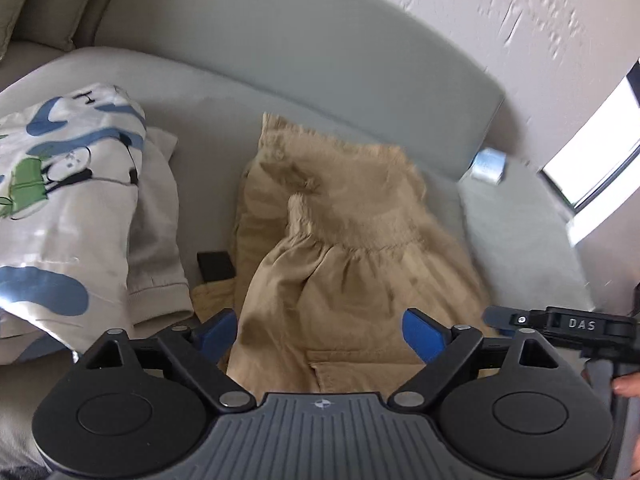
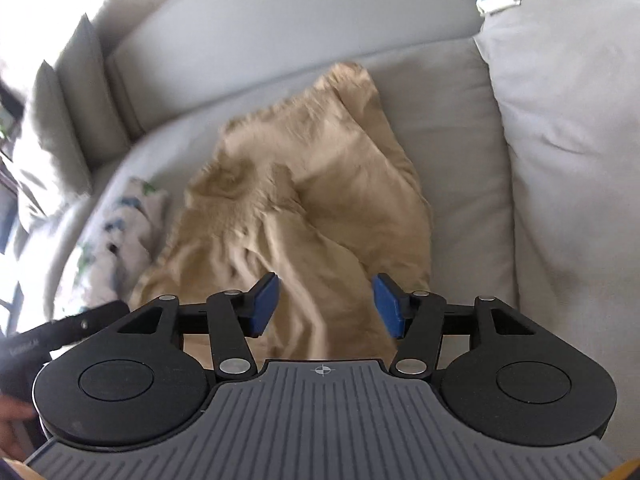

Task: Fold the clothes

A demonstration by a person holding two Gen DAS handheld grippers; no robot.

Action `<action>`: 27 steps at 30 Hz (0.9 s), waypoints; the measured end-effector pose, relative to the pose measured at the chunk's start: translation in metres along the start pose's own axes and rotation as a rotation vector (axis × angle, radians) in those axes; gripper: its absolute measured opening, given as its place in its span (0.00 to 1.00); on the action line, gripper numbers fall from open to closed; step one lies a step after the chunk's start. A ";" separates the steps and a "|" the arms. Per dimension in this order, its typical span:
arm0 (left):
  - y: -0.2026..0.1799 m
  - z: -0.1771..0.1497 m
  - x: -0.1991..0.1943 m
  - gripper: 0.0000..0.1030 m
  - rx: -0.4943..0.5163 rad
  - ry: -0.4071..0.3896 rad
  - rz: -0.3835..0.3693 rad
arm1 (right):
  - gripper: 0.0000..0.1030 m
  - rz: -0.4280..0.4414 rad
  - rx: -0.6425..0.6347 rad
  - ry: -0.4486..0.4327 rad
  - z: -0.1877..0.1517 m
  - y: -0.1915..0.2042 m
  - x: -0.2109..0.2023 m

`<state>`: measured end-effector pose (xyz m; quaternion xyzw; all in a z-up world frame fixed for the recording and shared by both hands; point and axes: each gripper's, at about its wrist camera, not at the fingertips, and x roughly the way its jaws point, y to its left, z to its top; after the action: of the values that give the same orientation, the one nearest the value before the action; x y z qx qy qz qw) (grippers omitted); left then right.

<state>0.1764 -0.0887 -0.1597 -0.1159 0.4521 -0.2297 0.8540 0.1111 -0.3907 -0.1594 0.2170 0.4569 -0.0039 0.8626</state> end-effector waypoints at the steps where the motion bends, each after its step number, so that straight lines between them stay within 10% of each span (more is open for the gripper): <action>1: 0.000 -0.001 0.004 0.81 0.001 0.011 0.008 | 0.57 -0.014 -0.013 0.013 -0.001 0.000 0.005; 7: -0.011 -0.006 0.025 0.60 0.091 0.067 0.030 | 0.57 -0.007 -0.142 0.067 -0.013 0.013 0.031; 10: -0.013 -0.003 0.022 0.19 0.085 0.083 0.037 | 0.07 -0.010 -0.223 0.043 -0.022 0.025 0.026; 12: -0.011 0.000 0.011 0.12 0.046 0.087 0.009 | 0.06 -0.003 -0.208 0.026 -0.025 0.028 0.015; 19: -0.009 -0.007 0.002 0.17 0.020 0.123 -0.001 | 0.07 0.045 -0.034 0.063 -0.035 0.011 -0.017; 24: -0.003 -0.012 0.032 0.37 0.054 0.116 0.027 | 0.12 -0.032 -0.033 0.100 -0.041 0.004 0.018; 27: -0.015 -0.014 0.012 0.64 0.129 0.089 0.070 | 0.35 -0.035 -0.026 0.052 -0.043 0.005 0.001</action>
<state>0.1668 -0.1073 -0.1701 -0.0343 0.4775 -0.2331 0.8464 0.0786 -0.3697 -0.1793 0.1981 0.4829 -0.0074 0.8529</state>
